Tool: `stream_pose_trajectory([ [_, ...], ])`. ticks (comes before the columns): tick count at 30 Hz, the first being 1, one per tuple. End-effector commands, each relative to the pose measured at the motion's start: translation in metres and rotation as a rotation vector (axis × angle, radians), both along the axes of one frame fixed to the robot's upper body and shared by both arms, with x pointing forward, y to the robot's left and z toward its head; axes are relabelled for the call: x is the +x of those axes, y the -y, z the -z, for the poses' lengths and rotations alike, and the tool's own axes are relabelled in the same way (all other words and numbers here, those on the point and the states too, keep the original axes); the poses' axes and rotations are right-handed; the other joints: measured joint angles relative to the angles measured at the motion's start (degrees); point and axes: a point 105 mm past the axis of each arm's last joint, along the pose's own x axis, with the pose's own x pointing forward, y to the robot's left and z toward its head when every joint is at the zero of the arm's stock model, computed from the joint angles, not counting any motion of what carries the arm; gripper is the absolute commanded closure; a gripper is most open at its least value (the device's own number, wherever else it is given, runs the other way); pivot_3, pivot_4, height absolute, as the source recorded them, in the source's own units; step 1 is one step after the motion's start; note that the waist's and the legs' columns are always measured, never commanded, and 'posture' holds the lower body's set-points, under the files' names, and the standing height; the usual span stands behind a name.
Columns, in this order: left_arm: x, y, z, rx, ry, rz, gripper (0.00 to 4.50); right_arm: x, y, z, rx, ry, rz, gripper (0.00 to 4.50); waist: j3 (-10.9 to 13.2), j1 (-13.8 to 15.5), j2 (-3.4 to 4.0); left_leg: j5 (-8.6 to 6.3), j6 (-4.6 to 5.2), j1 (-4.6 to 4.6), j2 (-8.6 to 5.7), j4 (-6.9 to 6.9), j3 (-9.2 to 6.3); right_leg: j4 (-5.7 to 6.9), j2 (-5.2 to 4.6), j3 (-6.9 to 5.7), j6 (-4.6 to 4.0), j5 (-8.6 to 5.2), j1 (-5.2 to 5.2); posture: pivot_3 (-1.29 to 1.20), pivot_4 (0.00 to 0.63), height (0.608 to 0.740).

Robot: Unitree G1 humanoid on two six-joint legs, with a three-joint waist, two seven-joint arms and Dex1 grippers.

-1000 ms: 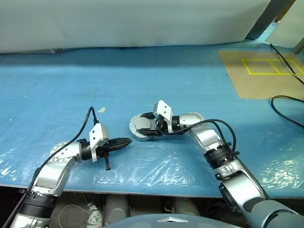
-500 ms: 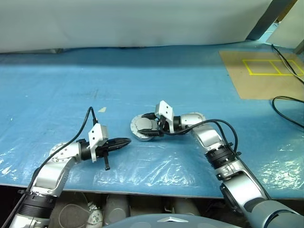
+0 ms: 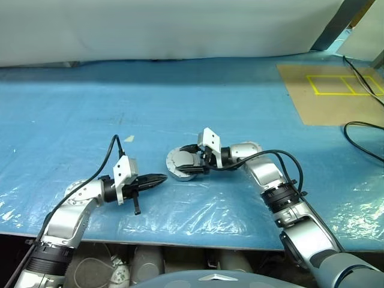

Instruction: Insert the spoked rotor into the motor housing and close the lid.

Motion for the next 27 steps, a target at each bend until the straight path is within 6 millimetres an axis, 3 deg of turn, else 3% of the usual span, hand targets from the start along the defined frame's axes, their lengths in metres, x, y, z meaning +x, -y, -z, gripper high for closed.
stream_pose_trajectory([
  [1,-0.001,0.002,-0.005,-0.008,0.028,0.012,4.50,-0.002,-0.002,-0.020,0.059,-0.004,-0.027,1.54,0.0,0.0,0.00,0.00,0.00,0.00,0.00,0.00,0.00,0.00,0.00,0.00,0.00,0.00,0.00,0.00,0.150,0.740],
  [4,-0.001,0.002,-0.005,-0.008,0.026,0.012,4.50,-0.009,-0.003,-0.021,0.049,0.002,-0.061,1.54,0.0,0.0,0.00,0.00,0.00,-0.01,0.00,0.01,0.00,0.00,0.00,0.00,0.00,0.00,-0.01,0.00,0.150,0.740],
  [9,-0.002,0.004,-0.005,-0.011,0.027,0.012,4.50,-0.012,0.002,0.001,-0.042,0.017,-0.069,1.54,0.0,0.0,0.00,0.00,0.00,-0.01,0.00,0.00,0.00,0.00,0.00,0.00,0.00,0.00,-0.01,0.00,0.150,0.740],
  [22,-0.009,0.001,-0.003,-0.009,0.015,0.001,4.50,-0.022,0.006,0.032,-0.129,0.017,-0.081,1.54,0.0,0.0,-0.02,0.00,0.00,0.06,0.00,0.00,0.00,-0.01,0.00,0.00,0.00,0.00,0.06,0.00,0.150,0.740],
  [27,-0.011,0.003,-0.001,-0.011,0.010,0.000,4.50,-0.019,0.003,0.035,-0.124,0.022,-0.052,1.54,0.0,0.0,-0.02,-0.01,0.02,0.22,0.01,0.00,0.00,-0.02,0.00,0.00,0.00,0.00,0.20,0.00,0.150,0.740],
])
